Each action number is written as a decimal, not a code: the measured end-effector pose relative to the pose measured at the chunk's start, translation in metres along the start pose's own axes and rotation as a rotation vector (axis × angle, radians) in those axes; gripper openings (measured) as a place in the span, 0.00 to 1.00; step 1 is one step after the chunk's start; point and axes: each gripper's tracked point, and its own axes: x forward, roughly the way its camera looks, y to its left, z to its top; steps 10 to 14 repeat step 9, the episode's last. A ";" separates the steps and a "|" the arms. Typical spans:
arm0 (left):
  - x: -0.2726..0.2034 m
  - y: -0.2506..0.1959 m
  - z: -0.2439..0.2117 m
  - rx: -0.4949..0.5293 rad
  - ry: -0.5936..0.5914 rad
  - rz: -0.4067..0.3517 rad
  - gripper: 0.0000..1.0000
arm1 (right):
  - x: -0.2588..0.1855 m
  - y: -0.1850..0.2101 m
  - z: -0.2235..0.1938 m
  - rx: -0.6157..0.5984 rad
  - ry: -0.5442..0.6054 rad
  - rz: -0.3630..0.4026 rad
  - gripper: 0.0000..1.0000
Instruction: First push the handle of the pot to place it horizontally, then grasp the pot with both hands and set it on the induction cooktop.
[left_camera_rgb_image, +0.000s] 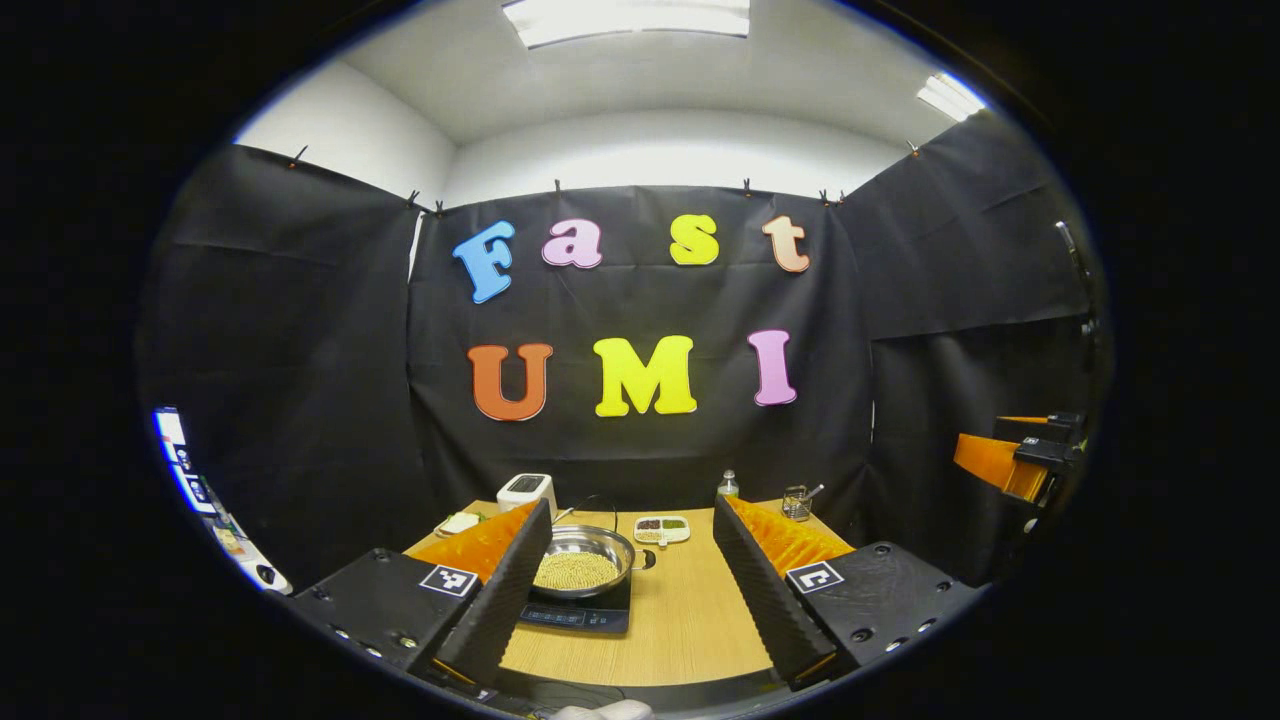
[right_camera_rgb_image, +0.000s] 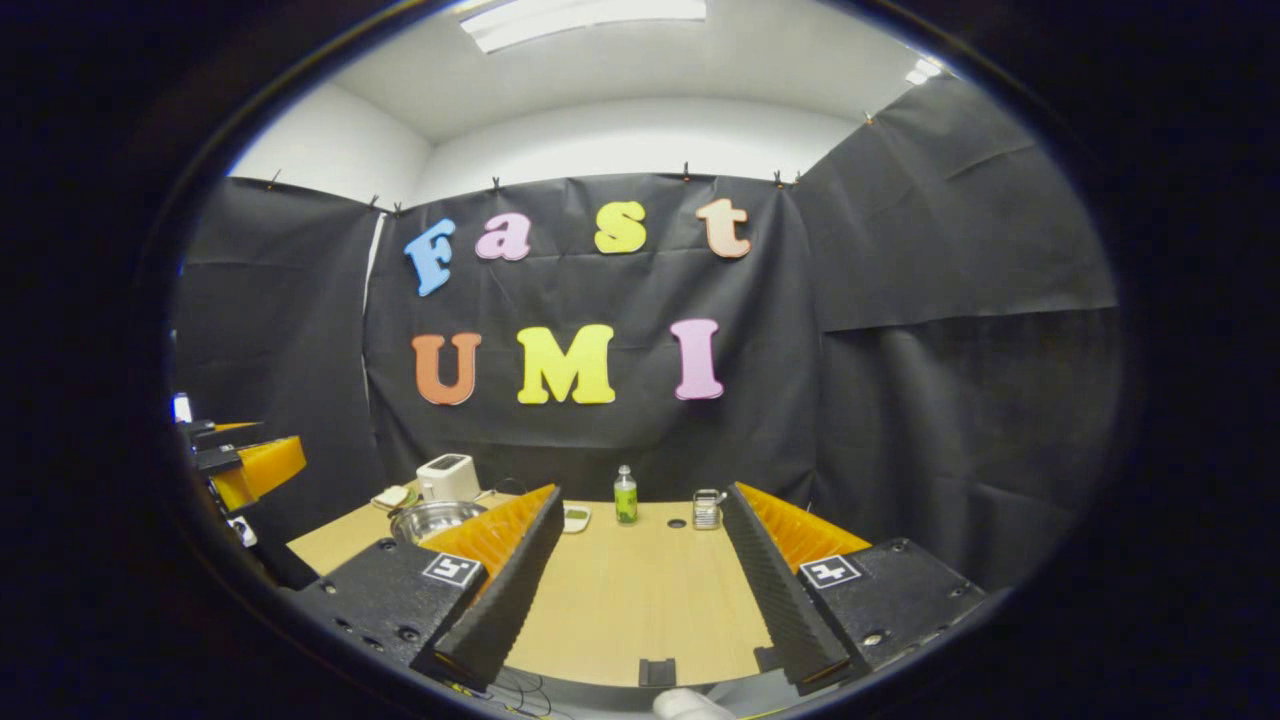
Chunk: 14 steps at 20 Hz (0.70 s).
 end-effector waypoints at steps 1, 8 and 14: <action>0.004 0.001 0.000 -0.001 -0.002 -0.003 0.96 | 0.004 0.000 0.002 -0.001 -0.003 -0.006 1.00; 0.043 0.002 0.002 -0.003 -0.016 -0.039 0.96 | 0.039 0.012 0.008 -0.023 -0.017 -0.030 1.00; 0.049 0.004 0.001 -0.004 -0.015 -0.043 0.96 | 0.045 0.016 0.007 -0.023 -0.012 -0.030 1.00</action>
